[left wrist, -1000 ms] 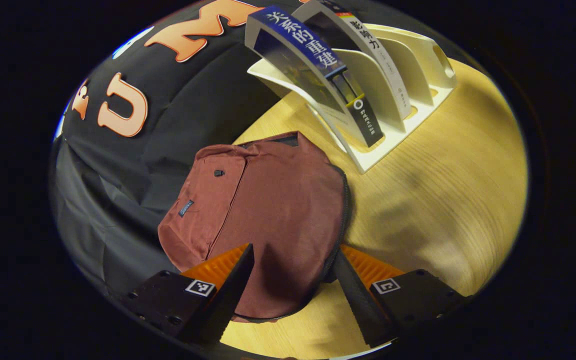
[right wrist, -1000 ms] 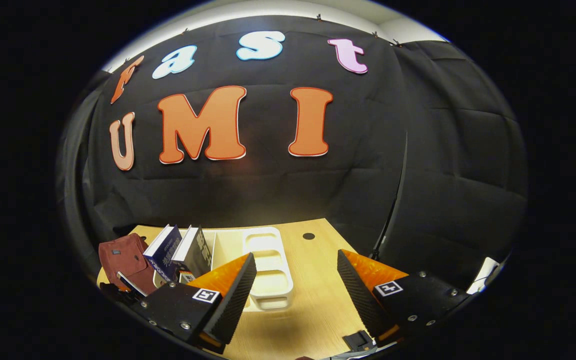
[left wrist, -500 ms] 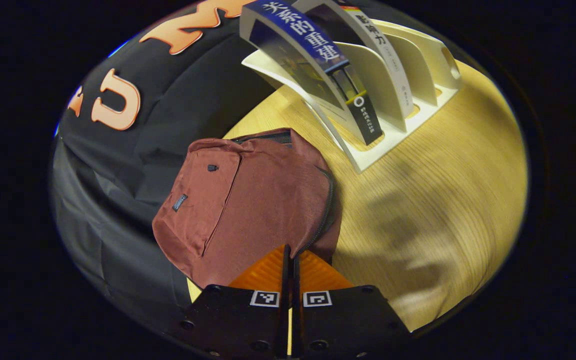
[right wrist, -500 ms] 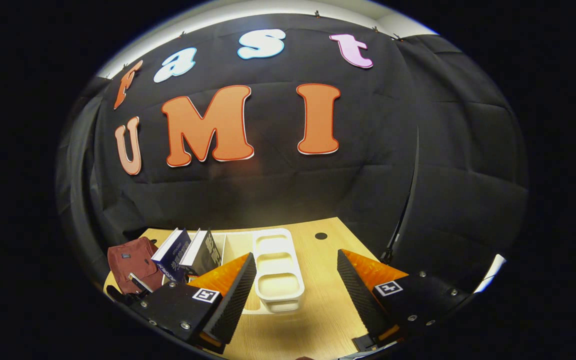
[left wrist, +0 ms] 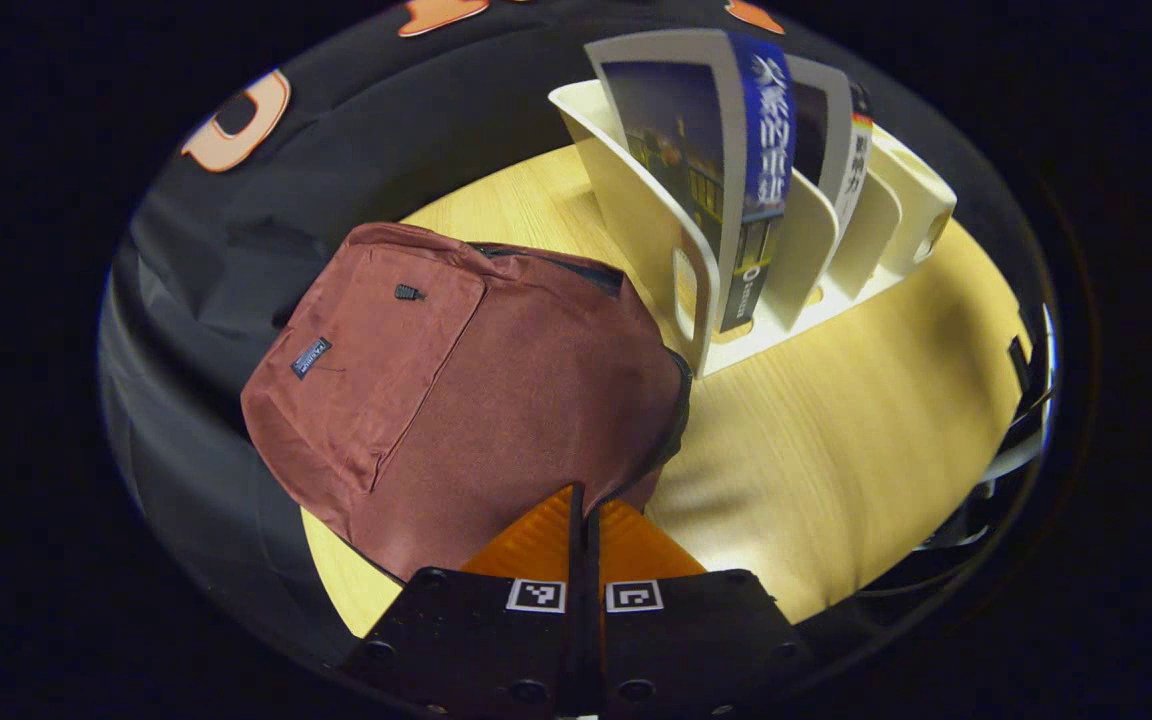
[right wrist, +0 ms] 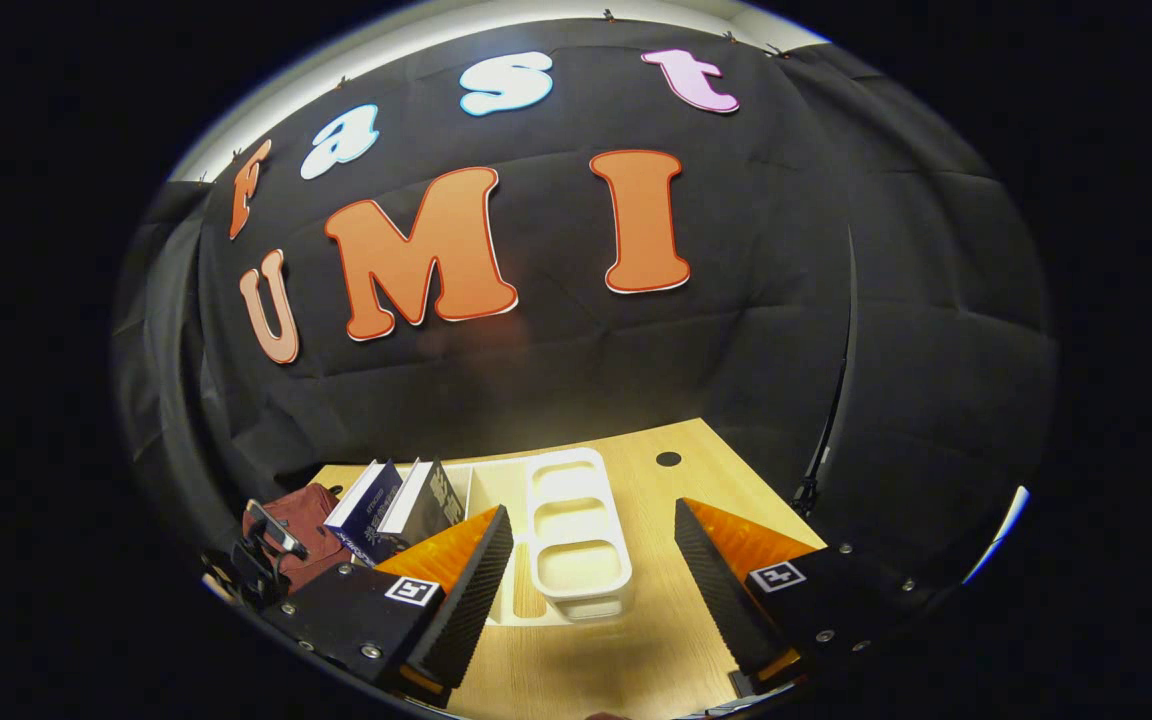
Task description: Open the schoolbag, grab two books from the bookshelf and put them into the schoolbag.
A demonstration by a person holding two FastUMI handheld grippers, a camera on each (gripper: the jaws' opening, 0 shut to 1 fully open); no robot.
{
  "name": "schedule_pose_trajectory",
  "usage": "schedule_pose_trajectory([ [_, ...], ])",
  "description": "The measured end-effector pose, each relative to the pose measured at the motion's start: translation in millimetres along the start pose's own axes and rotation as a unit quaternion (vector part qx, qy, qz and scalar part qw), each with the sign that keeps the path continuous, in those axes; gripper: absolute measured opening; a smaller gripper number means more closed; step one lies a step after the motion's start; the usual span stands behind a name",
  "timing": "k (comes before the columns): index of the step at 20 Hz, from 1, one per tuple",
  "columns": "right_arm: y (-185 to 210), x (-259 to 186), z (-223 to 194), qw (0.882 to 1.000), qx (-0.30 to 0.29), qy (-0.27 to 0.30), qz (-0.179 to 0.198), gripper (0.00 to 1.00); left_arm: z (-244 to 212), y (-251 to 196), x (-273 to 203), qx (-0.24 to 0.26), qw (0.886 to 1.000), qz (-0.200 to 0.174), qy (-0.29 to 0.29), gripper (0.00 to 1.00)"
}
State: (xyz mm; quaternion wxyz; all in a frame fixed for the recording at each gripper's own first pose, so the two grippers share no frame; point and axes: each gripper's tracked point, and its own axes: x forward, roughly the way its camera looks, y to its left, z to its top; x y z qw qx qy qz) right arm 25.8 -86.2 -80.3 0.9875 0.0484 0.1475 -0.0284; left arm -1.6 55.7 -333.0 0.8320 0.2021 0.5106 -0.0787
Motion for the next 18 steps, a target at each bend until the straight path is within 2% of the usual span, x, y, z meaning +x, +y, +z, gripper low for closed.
schedule_pose_trajectory([
  [3,16,2,3,1.000,0.005,-0.001,-0.001,0.96,16,11,-20,0.012,0.999,-0.048,0.004,0.01],
  [7,39,-1,2,0.999,0.017,-0.001,-0.035,0.96,41,40,-58,0.033,0.994,-0.101,-0.009,0.01],
  [10,71,-6,-5,0.998,0.041,-0.004,-0.047,0.97,68,75,-88,0.050,0.990,-0.132,-0.029,0.01],
  [14,111,-15,-25,0.997,0.052,0.006,-0.055,0.96,97,125,-109,0.073,0.984,-0.152,-0.049,0.00],
  [18,134,-24,-43,0.996,0.064,0.032,-0.060,0.97,130,177,-118,0.098,0.984,-0.128,-0.080,0.00],
])
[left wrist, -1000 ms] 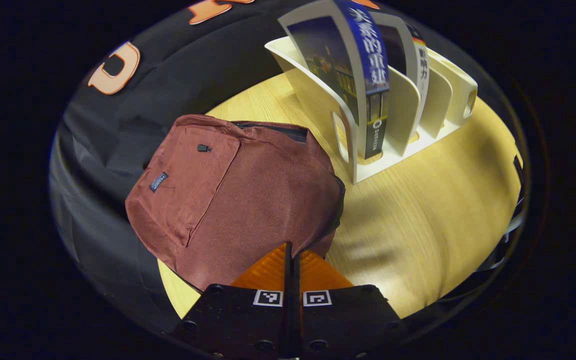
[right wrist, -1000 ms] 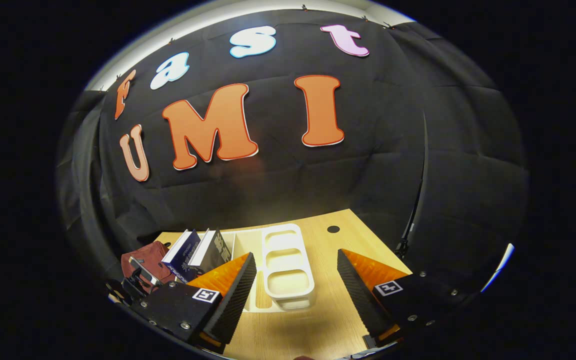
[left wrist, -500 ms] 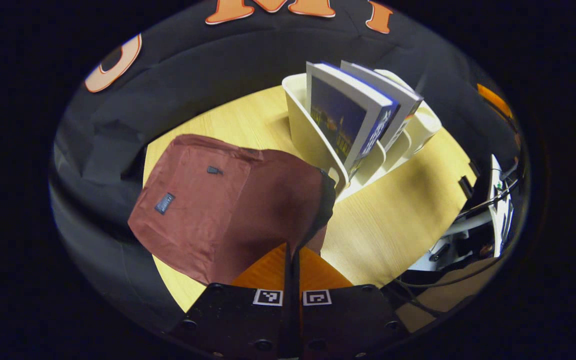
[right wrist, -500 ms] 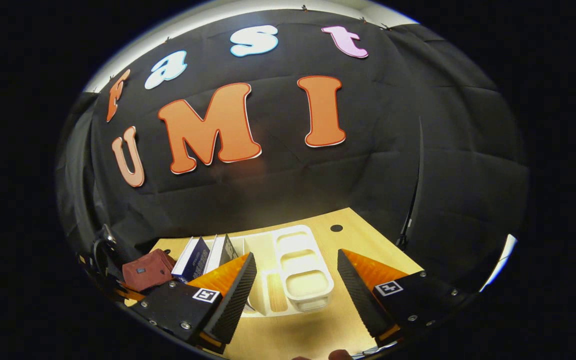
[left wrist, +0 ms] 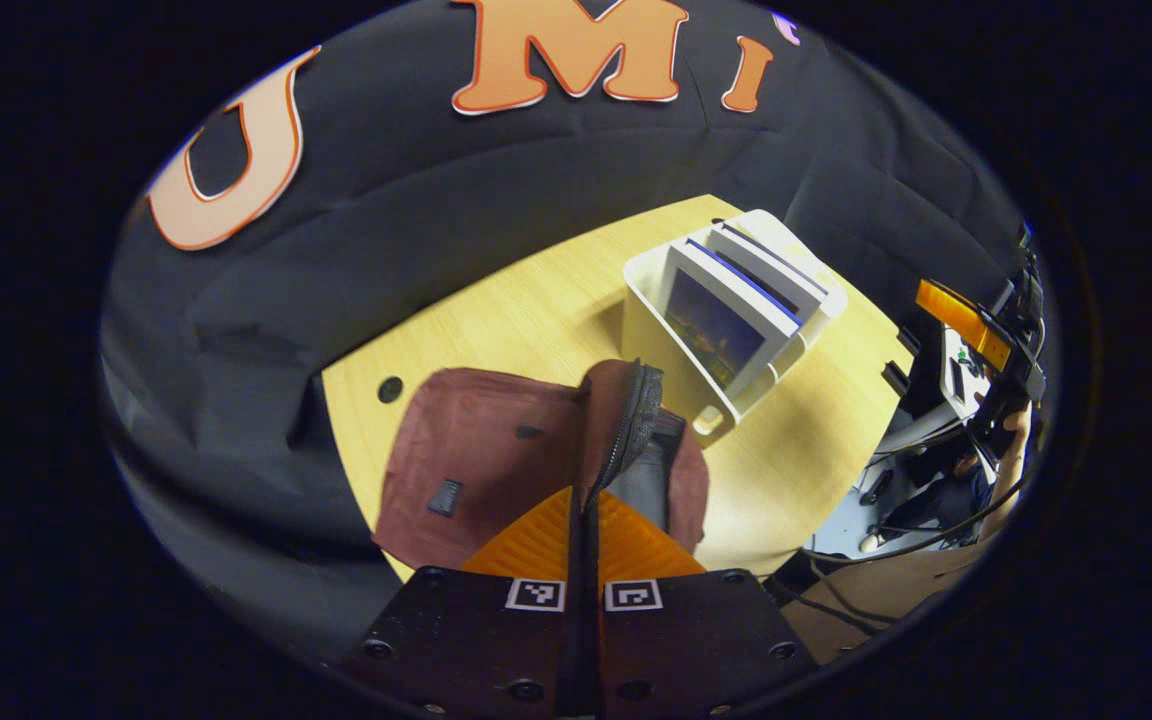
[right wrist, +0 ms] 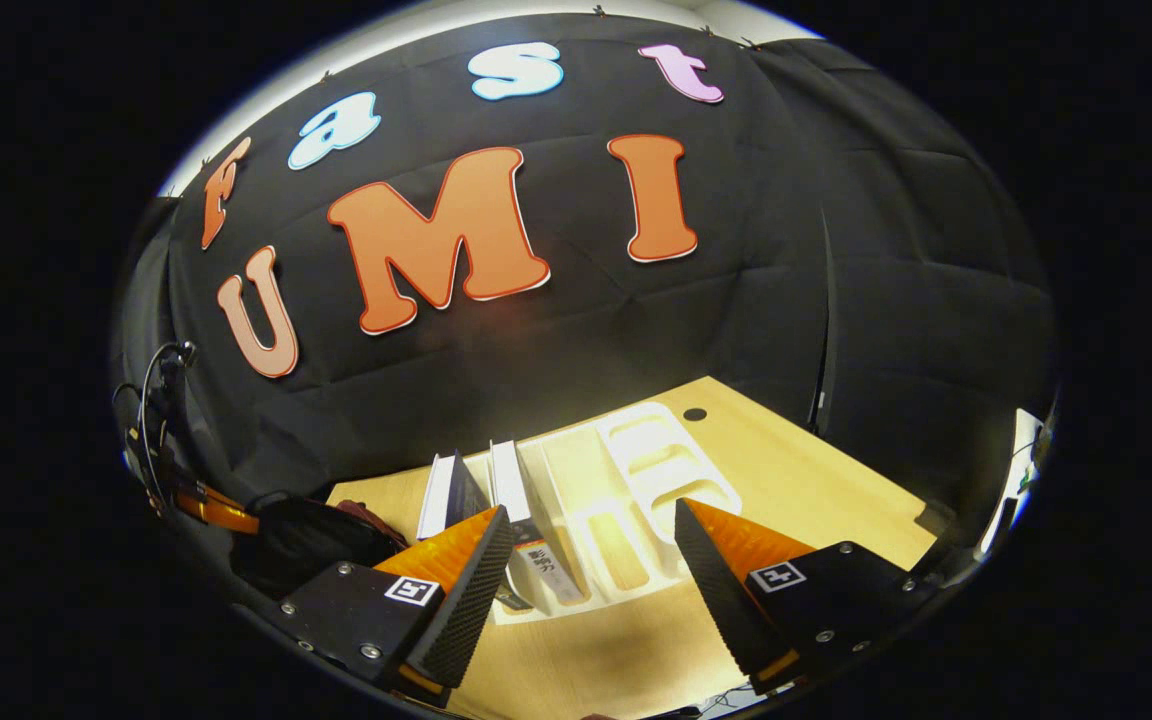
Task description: Open the schoolbag, grab two books from the bookshelf and put them into the schoolbag.
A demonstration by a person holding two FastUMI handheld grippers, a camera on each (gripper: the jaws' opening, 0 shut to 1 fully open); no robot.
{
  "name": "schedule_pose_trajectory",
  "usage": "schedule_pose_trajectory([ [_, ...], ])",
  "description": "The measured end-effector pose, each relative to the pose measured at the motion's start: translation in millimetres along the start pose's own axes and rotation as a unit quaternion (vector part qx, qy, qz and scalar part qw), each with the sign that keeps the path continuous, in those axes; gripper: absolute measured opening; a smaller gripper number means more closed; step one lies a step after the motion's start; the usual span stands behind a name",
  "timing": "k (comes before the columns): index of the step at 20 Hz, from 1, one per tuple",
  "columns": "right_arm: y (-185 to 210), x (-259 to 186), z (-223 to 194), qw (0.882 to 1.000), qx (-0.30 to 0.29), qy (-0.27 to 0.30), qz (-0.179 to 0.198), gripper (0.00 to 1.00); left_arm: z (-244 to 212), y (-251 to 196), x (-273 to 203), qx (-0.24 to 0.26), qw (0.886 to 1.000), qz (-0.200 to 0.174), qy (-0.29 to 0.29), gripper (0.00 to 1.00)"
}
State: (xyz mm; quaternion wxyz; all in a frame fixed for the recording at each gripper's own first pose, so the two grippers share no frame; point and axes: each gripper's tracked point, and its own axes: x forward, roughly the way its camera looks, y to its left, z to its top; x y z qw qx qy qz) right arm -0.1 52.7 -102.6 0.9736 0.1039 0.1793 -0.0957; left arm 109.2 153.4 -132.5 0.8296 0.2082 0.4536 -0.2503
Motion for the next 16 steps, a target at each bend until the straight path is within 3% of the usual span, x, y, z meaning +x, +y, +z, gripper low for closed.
schedule_pose_trajectory([
  [5,12,-3,8,0.999,-0.039,0.020,-0.013,0.97,11,12,3,0.001,1.000,-0.015,-0.018,0.01],
  [12,81,33,59,0.990,-0.130,0.055,0.026,0.97,12,8,19,-0.002,0.999,-0.038,-0.032,0.01],
  [16,142,66,48,0.975,-0.170,0.128,0.071,0.97,13,8,22,-0.023,0.998,-0.052,-0.032,0.01],
])
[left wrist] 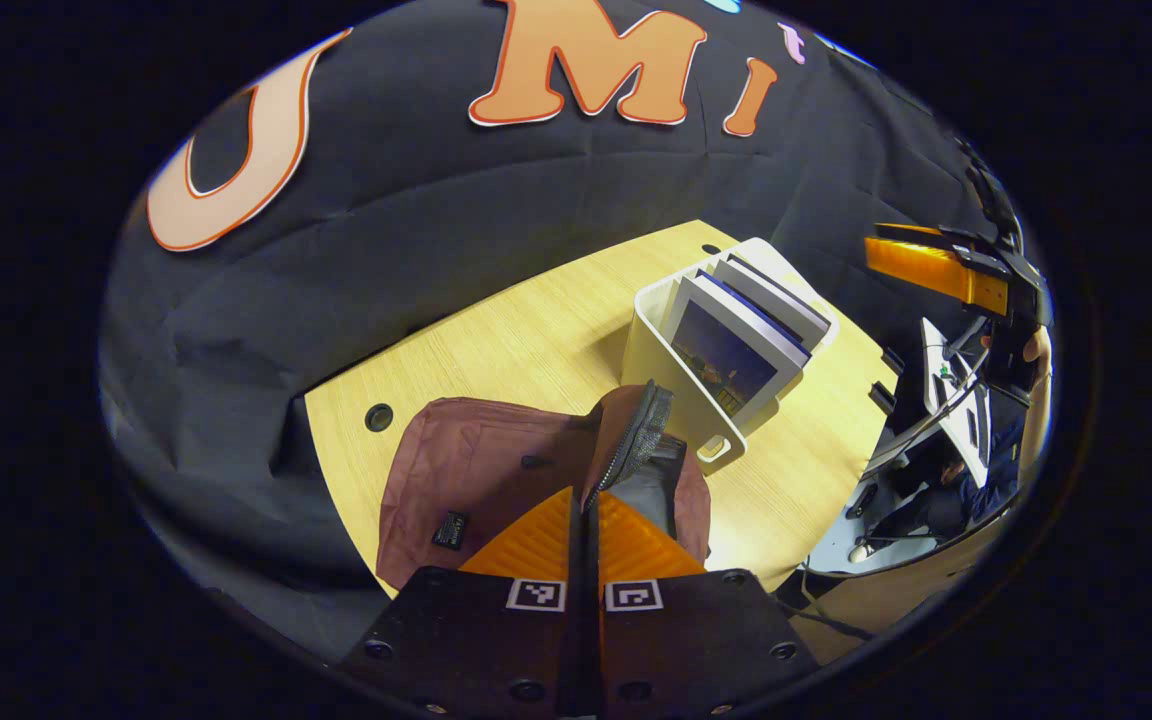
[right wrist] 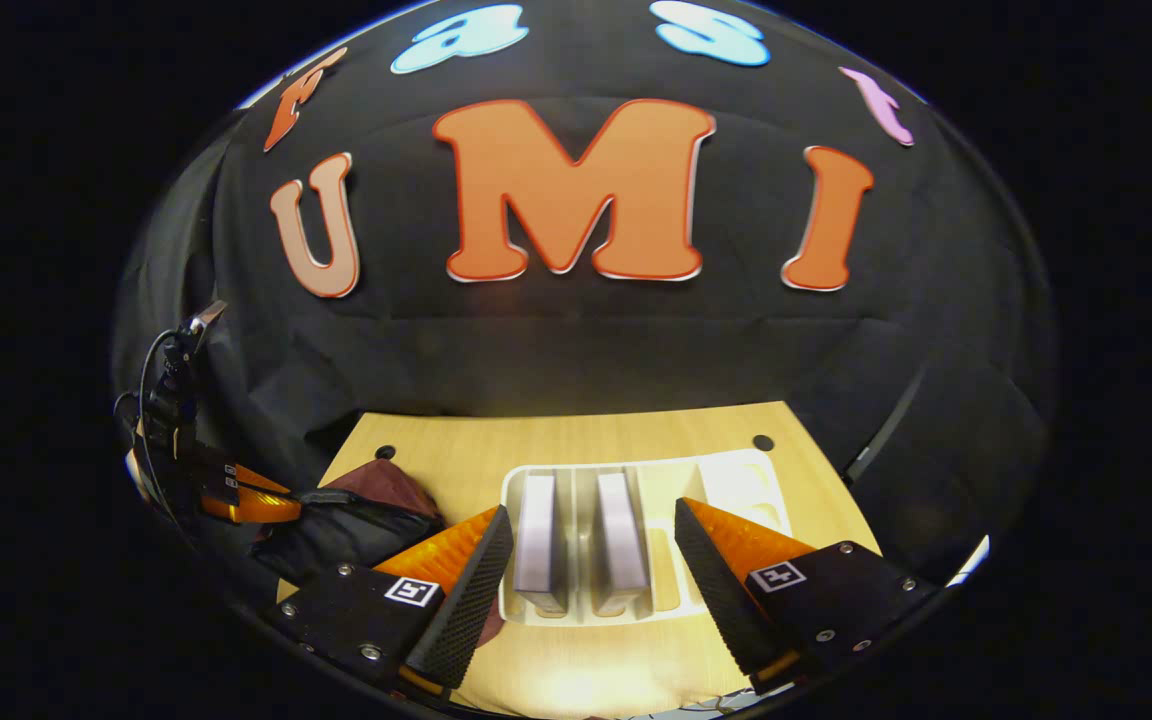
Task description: Open the schoolbag, grab two books from the bookshelf and put them into the schoolbag.
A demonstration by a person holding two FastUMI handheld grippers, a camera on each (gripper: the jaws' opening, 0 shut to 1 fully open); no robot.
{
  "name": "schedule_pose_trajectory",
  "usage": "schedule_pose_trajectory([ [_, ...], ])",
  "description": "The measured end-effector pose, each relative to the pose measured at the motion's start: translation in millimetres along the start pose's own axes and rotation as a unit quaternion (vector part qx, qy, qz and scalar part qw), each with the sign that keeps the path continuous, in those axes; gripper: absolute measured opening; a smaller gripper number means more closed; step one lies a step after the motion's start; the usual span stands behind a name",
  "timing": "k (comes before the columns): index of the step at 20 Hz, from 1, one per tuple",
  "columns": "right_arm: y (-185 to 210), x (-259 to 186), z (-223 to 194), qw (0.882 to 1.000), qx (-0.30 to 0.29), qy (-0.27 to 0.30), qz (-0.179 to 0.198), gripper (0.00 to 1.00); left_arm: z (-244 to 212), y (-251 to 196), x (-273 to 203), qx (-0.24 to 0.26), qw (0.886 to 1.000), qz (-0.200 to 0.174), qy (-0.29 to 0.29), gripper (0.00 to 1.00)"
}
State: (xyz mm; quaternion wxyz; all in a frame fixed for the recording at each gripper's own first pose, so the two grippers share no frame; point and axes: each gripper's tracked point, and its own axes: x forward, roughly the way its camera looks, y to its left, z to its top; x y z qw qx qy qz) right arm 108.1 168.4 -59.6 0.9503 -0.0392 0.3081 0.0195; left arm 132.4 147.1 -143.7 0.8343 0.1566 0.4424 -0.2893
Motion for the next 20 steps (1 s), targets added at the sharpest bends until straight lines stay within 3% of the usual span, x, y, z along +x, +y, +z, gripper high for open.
schedule_pose_trajectory([
  [3,26,35,-27,0.994,-0.002,0.106,0.035,0.97,0,1,2,-0.010,1.000,-0.005,-0.004,0.01],
  [5,29,55,-42,0.987,-0.014,0.154,0.031,0.97,-3,3,2,-0.015,1.000,-0.007,-0.007,0.00],
  [9,35,92,-65,0.977,-0.025,0.211,0.009,0.98,-8,2,5,-0.026,0.999,-0.017,-0.012,0.00],
  [15,39,117,-88,0.956,0.010,0.294,0.013,0.98,-11,6,7,-0.021,0.999,-0.024,-0.004,0.00],
  [19,30,124,-96,0.944,0.020,0.330,-0.004,0.86,-13,4,9,-0.019,0.999,-0.033,0.000,0.01],
  [20,27,127,-97,0.943,0.023,0.333,-0.008,0.77,-14,4,9,-0.018,0.999,-0.033,0.000,0.00],
])
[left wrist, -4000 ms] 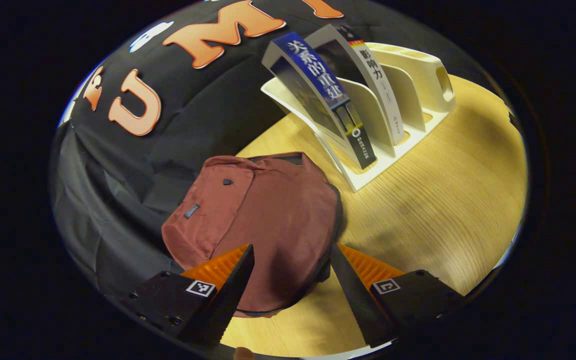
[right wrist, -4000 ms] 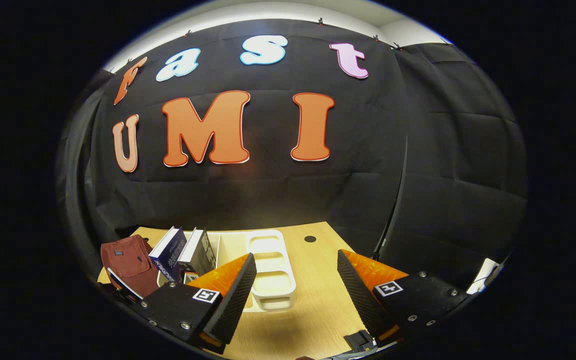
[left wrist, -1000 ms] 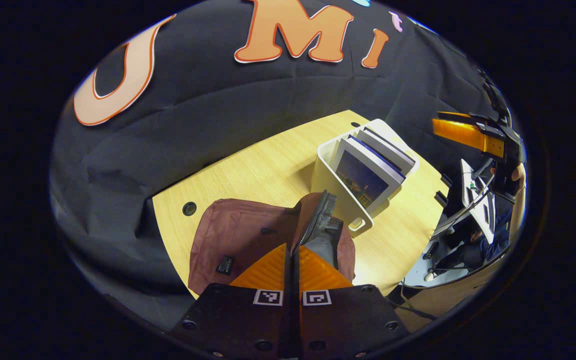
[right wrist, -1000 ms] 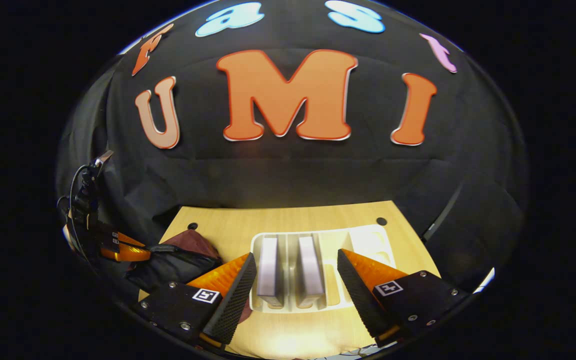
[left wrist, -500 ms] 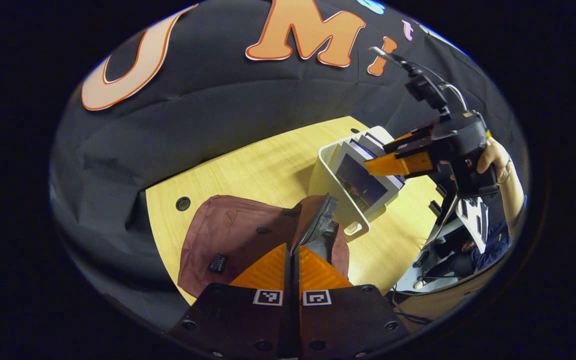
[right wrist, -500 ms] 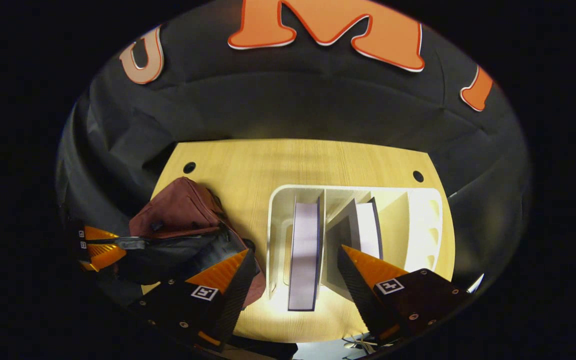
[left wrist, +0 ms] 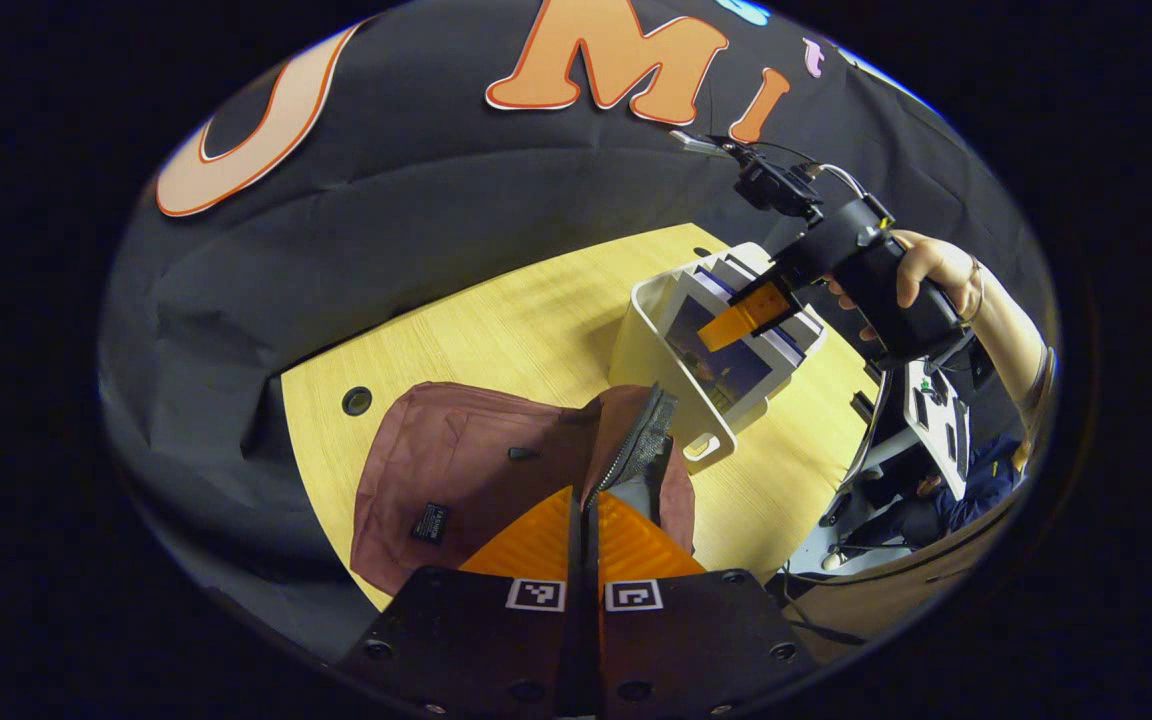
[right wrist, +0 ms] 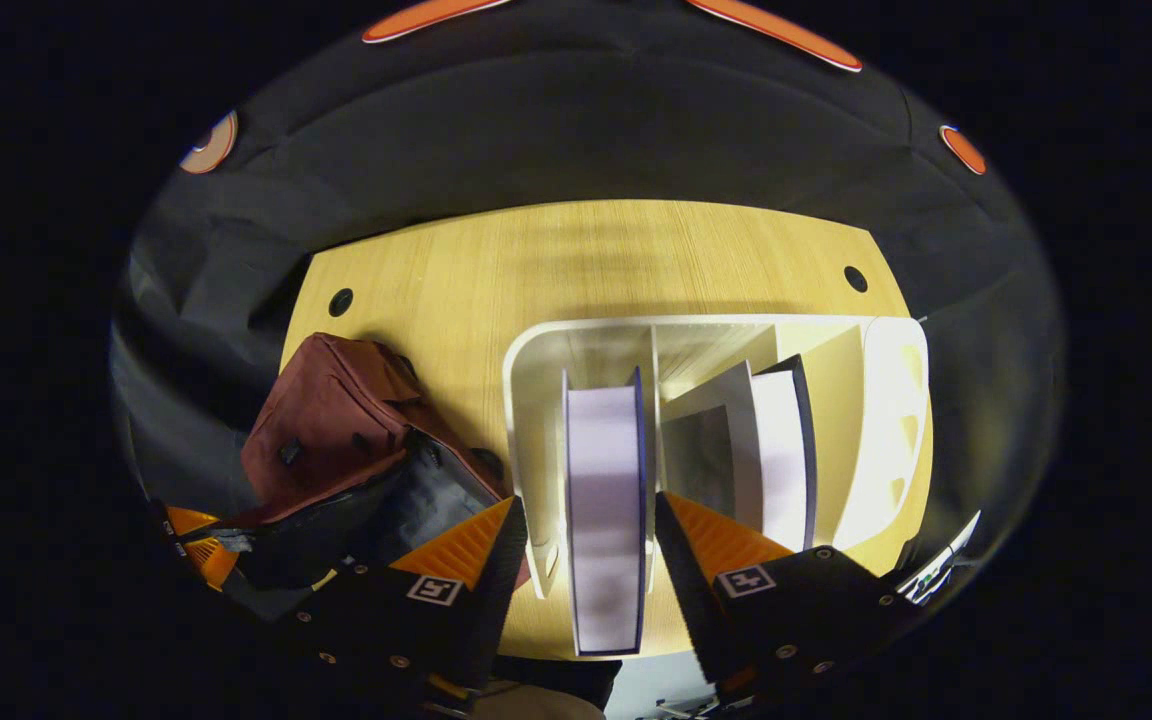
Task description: Open the schoolbag, grab two books from the bookshelf and put them into the schoolbag.
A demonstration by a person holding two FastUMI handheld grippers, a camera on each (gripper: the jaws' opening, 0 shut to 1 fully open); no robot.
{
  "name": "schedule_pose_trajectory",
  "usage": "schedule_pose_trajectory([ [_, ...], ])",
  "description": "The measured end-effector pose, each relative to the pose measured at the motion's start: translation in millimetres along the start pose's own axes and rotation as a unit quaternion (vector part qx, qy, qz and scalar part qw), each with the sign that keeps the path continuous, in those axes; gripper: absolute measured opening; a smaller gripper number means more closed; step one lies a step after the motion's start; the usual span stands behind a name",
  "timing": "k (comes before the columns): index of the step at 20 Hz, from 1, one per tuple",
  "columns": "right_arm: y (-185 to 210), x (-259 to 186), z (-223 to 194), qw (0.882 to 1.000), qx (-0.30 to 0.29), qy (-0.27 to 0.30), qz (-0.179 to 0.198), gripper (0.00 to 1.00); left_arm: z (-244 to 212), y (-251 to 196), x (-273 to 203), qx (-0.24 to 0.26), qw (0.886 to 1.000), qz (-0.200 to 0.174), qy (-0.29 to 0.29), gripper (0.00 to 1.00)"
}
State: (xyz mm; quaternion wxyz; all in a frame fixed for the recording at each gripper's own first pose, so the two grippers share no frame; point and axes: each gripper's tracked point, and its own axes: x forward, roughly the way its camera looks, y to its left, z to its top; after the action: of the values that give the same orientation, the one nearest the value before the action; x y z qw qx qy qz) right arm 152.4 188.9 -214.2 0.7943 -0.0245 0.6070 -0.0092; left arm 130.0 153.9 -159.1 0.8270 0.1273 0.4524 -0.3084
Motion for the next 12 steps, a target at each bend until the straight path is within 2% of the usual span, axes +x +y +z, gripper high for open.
schedule_pose_trajectory([
  [1,-4,3,3,1.000,0.005,0.000,-0.007,0.71,0,0,0,0.001,1.000,0.000,0.000,0.00],
  [3,-1,-3,5,1.000,0.018,0.005,-0.002,0.31,-1,1,-1,0.000,1.000,0.001,-0.001,0.00],
  [4,-3,3,5,1.000,0.015,0.004,-0.003,0.35,-2,1,-1,-0.001,1.000,0.001,-0.001,0.00],
  [8,-5,-3,4,1.000,0.018,-0.005,0.002,0.31,-6,0,0,-0.002,1.000,0.001,0.003,0.00],
  [12,-5,-30,5,0.999,0.022,-0.030,0.015,0.30,-10,1,2,0.000,1.000,0.003,0.010,0.01],
])
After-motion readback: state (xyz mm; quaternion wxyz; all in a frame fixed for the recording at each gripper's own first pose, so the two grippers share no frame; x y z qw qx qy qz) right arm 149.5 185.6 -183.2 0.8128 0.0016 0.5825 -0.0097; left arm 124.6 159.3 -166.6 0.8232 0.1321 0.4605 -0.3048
